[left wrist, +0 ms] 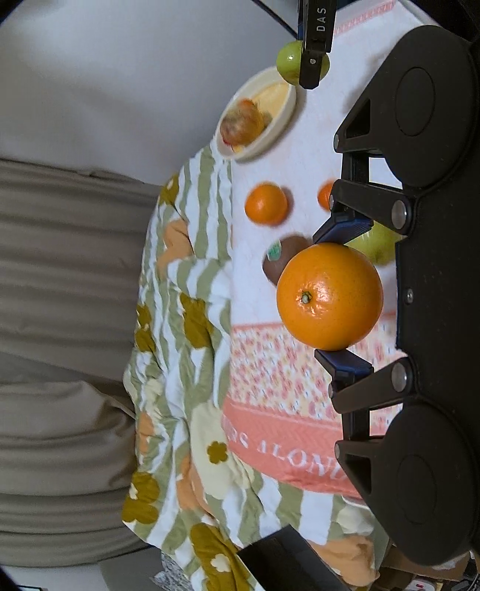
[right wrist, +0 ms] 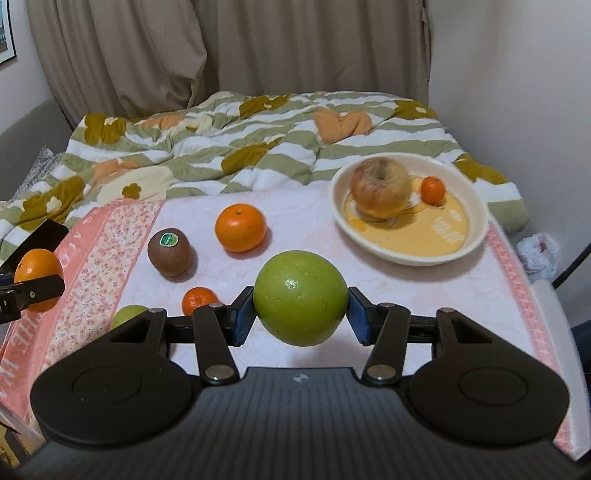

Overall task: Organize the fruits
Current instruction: 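Carry the orange in the left tool into the bowl and open it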

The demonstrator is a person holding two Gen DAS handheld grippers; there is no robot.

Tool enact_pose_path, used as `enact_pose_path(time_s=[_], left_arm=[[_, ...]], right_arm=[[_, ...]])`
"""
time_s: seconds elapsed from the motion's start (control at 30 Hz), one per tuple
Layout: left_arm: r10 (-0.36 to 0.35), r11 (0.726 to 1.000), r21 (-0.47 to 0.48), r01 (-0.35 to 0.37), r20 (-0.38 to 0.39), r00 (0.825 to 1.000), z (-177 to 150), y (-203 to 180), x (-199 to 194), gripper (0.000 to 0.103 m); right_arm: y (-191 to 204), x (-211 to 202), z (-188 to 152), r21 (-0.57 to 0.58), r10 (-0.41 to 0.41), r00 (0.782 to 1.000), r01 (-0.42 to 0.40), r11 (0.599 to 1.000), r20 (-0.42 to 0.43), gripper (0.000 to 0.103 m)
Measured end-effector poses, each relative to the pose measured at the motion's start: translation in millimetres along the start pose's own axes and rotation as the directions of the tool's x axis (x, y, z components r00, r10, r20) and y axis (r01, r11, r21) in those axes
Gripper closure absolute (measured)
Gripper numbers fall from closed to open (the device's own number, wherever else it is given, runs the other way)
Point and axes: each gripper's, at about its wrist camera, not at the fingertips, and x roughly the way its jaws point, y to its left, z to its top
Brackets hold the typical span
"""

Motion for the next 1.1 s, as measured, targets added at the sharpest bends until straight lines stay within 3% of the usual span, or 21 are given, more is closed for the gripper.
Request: enact_pose_path(time_s=[0.47, 0.8, 1.1], left_arm=[[0.005, 1.0, -0.028, -0.003, 0.079, 0.997, 25.6, -117.1, -19.6, 0.039], [-0.002, 0.999, -0.044, 0.005, 0.072, 0.997, 43.8, -196.8, 15.7, 0.039], [-0.039, 0.999, 0.028, 0.038, 0.012, 0.999, 57.9, -240.8, 74.9, 0.039]], right_arm=[[-109.0, -44.1, 32.8, -0.069, 0.059, 0.997, -0.056, 0.996, 0.041, 0.035], [-174.6, -20.3, 67.0, -0.123, 0.116, 0.992, -0.11, 0.986, 0.041, 0.035], [-209.3, 20.2, 83.4, -0.086, 0.121, 0.993, -0.12, 0.989, 0.01, 0.035]])
